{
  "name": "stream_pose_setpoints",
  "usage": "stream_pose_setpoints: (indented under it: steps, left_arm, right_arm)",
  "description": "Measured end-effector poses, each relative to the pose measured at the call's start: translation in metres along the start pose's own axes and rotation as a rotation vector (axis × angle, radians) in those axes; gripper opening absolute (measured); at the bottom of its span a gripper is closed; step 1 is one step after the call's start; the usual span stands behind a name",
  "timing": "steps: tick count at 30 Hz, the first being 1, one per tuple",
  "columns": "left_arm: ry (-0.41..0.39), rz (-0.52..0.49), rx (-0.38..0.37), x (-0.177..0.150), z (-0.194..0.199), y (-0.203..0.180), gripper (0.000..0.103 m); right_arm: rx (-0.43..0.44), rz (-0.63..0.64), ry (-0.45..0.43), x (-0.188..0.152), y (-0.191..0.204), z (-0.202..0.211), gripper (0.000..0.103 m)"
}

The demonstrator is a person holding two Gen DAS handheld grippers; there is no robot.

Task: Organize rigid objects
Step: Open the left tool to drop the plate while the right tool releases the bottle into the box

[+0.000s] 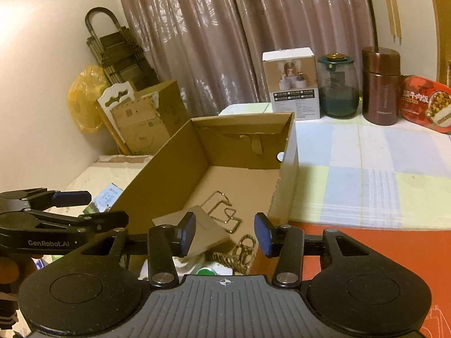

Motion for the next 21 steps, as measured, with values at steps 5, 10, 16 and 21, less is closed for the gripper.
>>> stream_pose_setpoints:
  steps: [5, 10, 16, 21]
  left_arm:
    - [0.01, 0.01, 0.011, -0.007, 0.018, -0.007, 0.087]
    - [-0.003, 0.029, 0.02, -0.009, 0.04, -0.013, 0.094]
    - [-0.034, 0.058, 0.007, -0.015, 0.071, -0.023, 0.102]
    - [-0.047, 0.064, 0.0, -0.021, 0.095, -0.032, 0.102]
  right_arm:
    - [-0.033, -0.001, 0.023, -0.007, 0.004, 0.017, 0.048]
    - [-0.067, 0.009, 0.037, -0.014, 0.011, 0.041, 0.052]
    - [-0.084, -0.023, 0.023, -0.025, 0.018, 0.075, 0.063]
    - [-0.112, 0.035, 0.015, -0.04, 0.031, 0.1, 0.065]
Point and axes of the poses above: each gripper's, at about its wrist camera, not at the fingertips, and z roughly against the way its jaws point, y to its left, x to its top, the point moved 1 cm from there along -z, roughly the way its jaws point, and after that the axes turned 1 degree about -z, right-handed, at the moved point
